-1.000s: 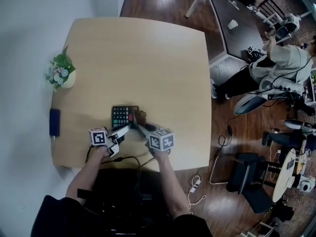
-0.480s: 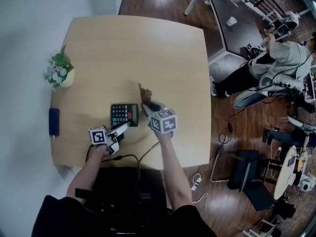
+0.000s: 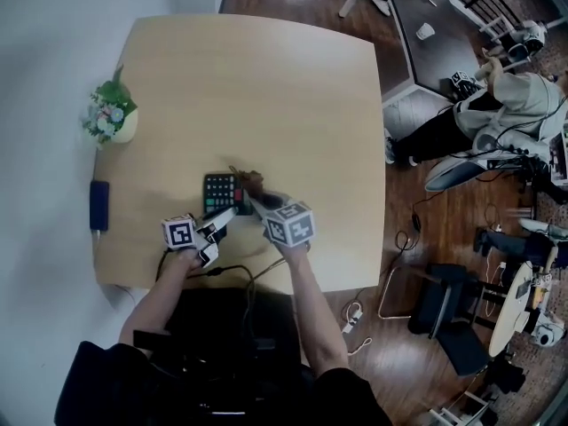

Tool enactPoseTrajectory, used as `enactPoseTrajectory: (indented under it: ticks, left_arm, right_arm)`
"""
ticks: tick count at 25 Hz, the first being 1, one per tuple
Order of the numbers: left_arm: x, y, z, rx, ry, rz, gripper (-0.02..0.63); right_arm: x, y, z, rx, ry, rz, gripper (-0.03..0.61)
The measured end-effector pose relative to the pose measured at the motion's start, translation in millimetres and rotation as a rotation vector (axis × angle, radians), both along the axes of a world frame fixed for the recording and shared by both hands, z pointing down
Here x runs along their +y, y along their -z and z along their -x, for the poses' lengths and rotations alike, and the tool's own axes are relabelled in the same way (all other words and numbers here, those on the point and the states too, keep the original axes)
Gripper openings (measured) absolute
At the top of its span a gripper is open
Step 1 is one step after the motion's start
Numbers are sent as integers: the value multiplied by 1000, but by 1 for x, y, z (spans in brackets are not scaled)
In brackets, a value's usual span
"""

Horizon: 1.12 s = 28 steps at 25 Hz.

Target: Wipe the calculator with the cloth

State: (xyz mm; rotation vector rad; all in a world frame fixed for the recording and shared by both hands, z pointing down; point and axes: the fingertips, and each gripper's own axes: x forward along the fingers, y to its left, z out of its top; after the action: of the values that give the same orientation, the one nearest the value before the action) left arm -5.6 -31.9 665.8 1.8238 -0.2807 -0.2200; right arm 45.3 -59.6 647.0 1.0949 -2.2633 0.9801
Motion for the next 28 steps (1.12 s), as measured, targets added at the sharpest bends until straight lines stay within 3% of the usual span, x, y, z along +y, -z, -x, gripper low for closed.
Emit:
enactPoseTrajectory:
  ticks: [5, 8, 12, 16, 19, 22, 25, 28]
  left_arm:
    - [0, -2, 1, 7, 24, 17, 44]
    - [1, -2, 1, 5, 23, 14, 44]
    - [-1, -3, 4, 12, 33, 19, 44]
    - [0, 1, 2, 31, 42, 15, 44]
    - [1, 0, 2, 24, 46, 10, 44]
    - [1, -1, 3, 17, 49, 13, 44]
    - [0, 0, 3, 24, 54, 16, 44]
    - [-2, 1, 5, 31, 64, 22, 44]
  right_arm:
    - [66, -12, 13, -96, -22, 104, 61]
    - [79, -11, 5, -97, -32, 131, 60]
    - [11, 13, -27, -33, -128, -13, 61]
    - [-52, 17, -27, 41, -82, -103, 61]
    - [-58, 1, -17, 78, -19, -59, 61]
    - [-35, -8, -15, 69, -29, -10, 61]
    - [10, -11, -13, 15, -70, 38, 61]
    - [71, -26, 1, -32, -38, 155, 61]
